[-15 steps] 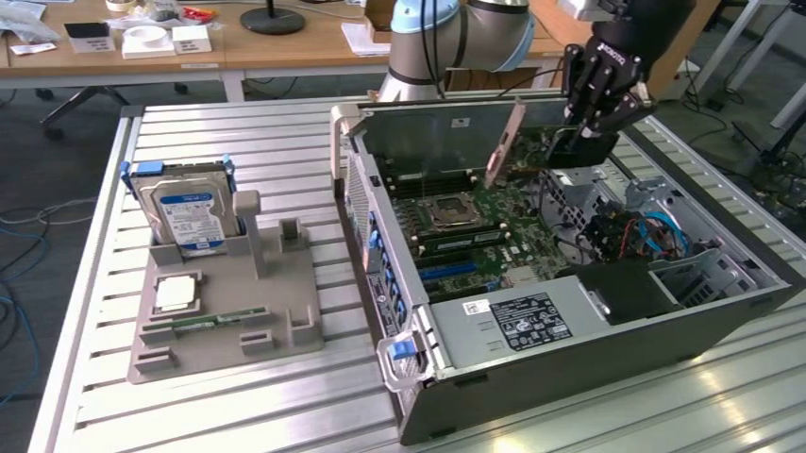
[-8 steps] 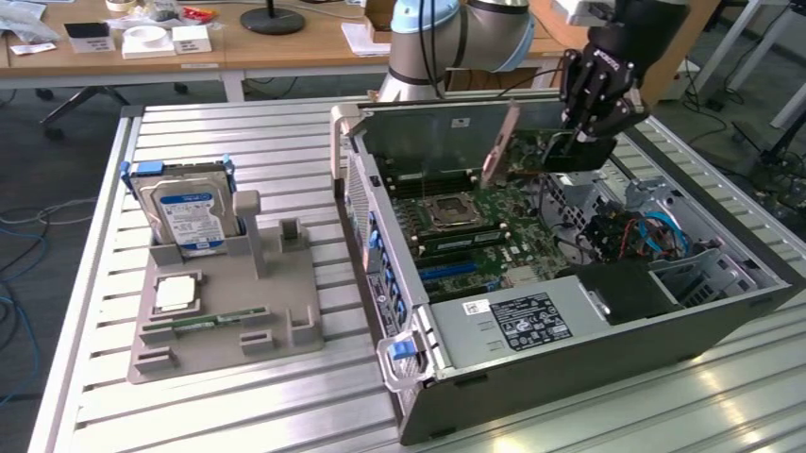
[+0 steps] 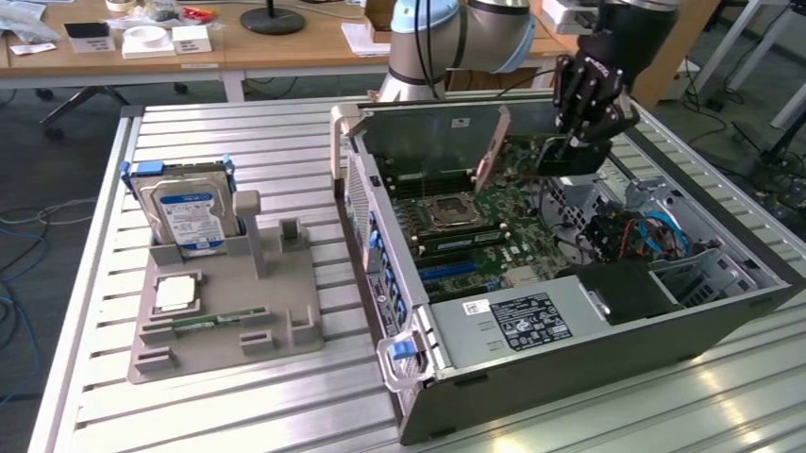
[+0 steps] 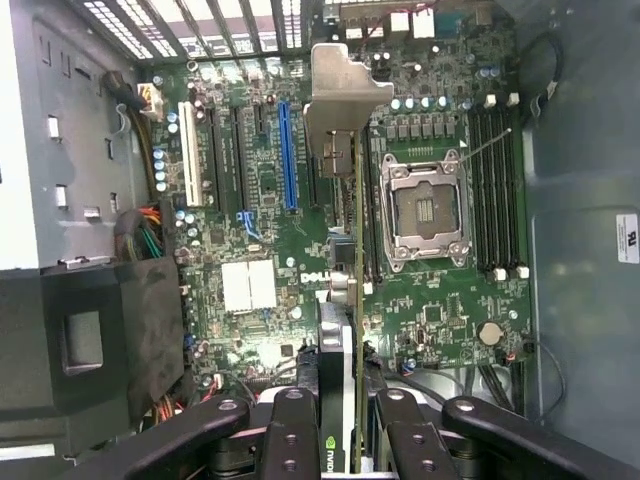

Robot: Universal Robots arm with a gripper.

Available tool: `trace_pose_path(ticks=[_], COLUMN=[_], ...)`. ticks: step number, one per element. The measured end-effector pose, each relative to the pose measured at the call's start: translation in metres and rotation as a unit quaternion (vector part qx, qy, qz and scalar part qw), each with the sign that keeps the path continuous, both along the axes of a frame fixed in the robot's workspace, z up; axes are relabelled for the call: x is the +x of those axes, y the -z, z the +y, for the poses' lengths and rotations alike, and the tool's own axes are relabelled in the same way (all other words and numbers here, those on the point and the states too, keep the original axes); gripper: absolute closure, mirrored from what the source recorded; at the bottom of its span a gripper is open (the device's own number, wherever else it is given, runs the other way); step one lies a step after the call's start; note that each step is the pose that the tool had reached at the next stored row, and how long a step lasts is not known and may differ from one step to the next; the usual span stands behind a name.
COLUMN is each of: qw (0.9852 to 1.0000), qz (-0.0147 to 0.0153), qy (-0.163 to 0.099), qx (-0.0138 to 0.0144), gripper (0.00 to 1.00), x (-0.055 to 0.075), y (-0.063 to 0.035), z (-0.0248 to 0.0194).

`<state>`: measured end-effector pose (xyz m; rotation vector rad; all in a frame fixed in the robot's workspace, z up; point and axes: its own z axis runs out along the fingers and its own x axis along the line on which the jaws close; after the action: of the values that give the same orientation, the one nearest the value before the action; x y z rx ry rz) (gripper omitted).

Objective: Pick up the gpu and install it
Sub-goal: 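Insert the gpu into the slot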

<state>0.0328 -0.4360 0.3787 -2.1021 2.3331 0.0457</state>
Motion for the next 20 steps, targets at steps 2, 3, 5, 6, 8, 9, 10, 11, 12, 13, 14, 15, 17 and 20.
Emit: trace_pose_path(ticks=[2, 3, 5, 6, 8, 9, 10, 11, 12, 13, 14, 15, 17, 20], qw=[1.0, 1.0, 1.0, 1.0, 1.0, 1.0, 1.0, 1.0, 1.0, 1.0, 1.0, 1.0, 1.0, 1.0], qz=[-0.0018, -0.0022, -0.0029, -0.0031, -0.0033, -0.0033, -0.0033, -0.0033, -0.0033, -0.0033, -0.0033, -0.0034, -0.0041, -0.0082], qy=[0.001, 0.001, 0.002, 0.002, 0.003, 0.003, 0.003, 0.003, 0.003, 0.003, 0.003, 0.003, 0.003, 0.003], qx=[-0.0001, 0.0, 0.0, 0.0, 0.0, 0.0, 0.0, -0.0001, -0.0001, -0.0001, -0.0001, -0.0001, 0.002, 0.0035], gripper=[0.73, 0.73, 0.73, 0.73, 0.73, 0.73, 0.73, 0.73, 0.73, 0.73, 0.73, 0.73, 0.73, 0.73], x=[-0.004, -0.006, -0.01, -0.011, -0.013, -0.014, -0.015, -0.015, -0.015, -0.015, -0.015, -0.015, -0.016, -0.018], y=[0.0028, 0.0046, 0.0082, 0.01, 0.0137, 0.0152, 0.0163, 0.0168, 0.0168, 0.0168, 0.0168, 0.0168, 0.0174, 0.0198], z=[0.0, 0.0, 0.0, 0.0, 0.0, 0.0, 0.0, 0.0, 0.0, 0.0, 0.0, 0.0, 0.0, -0.0001])
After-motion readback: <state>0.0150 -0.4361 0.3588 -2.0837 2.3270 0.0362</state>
